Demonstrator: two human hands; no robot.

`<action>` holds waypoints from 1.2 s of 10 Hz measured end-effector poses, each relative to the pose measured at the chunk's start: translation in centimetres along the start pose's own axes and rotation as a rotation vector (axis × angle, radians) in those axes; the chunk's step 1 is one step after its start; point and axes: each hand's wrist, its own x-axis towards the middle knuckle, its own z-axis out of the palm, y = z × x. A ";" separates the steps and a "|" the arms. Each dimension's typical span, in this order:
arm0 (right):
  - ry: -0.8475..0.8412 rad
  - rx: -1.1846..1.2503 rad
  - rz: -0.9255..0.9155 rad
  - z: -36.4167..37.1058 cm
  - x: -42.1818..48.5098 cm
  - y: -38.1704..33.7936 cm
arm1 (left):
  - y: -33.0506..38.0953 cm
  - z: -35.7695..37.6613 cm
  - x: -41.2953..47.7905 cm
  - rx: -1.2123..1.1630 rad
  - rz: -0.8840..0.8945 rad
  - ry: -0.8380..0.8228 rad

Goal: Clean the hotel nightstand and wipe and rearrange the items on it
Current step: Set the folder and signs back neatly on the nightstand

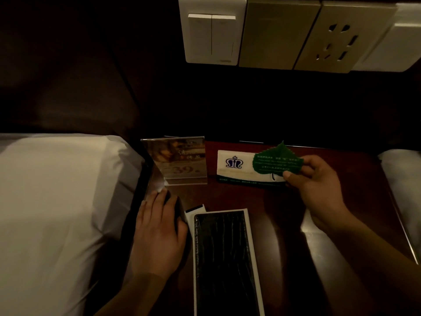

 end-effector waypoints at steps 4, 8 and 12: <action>0.007 0.069 0.029 -0.2 -0.3 0.0 | 0.1 -0.1 -0.1 0.027 0.007 -0.003; -0.143 -1.026 -0.415 3.0 1.4 -4.7 | 0.2 -0.4 -0.1 0.055 0.004 -0.023; -0.249 -1.082 -0.435 2.9 2.4 -6.0 | 0.2 -0.3 0.0 0.051 0.005 -0.031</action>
